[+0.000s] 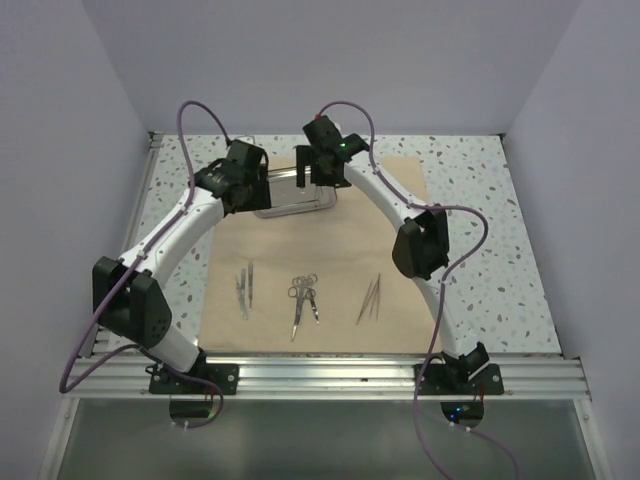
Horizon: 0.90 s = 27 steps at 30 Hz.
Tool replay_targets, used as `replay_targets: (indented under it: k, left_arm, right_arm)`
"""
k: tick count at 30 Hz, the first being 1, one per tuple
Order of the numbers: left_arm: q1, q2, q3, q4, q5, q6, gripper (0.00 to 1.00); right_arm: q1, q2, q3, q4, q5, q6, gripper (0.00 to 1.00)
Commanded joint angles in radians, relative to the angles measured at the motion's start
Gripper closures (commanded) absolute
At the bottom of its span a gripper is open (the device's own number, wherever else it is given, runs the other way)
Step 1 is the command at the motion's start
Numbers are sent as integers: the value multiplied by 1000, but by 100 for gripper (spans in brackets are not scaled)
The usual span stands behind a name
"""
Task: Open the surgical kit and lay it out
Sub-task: Pick up the medical item from the container.
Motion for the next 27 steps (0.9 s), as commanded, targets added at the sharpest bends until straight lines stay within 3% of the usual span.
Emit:
replay_targets:
  k: [1, 12, 17, 24, 26, 27]
  left_arm:
    - [92, -100, -36, 60, 32, 63, 30]
    - [155, -120, -78, 37, 38, 94, 31]
    - [175, -117, -88, 28, 38, 106, 31]
    - [200, -116, -110, 49, 69, 111, 32]
    - [202, -111, -116, 56, 81, 109, 32]
    - [203, -111, -118, 60, 84, 109, 32]
  right_arm:
    - [1, 40, 31, 61, -31, 15, 4]
    - [-12, 238, 168, 166, 54, -11, 4]
    - [-9, 285, 158, 157, 88, -11, 12]
    - [2, 290, 101, 74, 151, -47, 64]
    - [2, 284, 72, 59, 162, -57, 73]
    - [2, 281, 63, 39, 176, -60, 84]
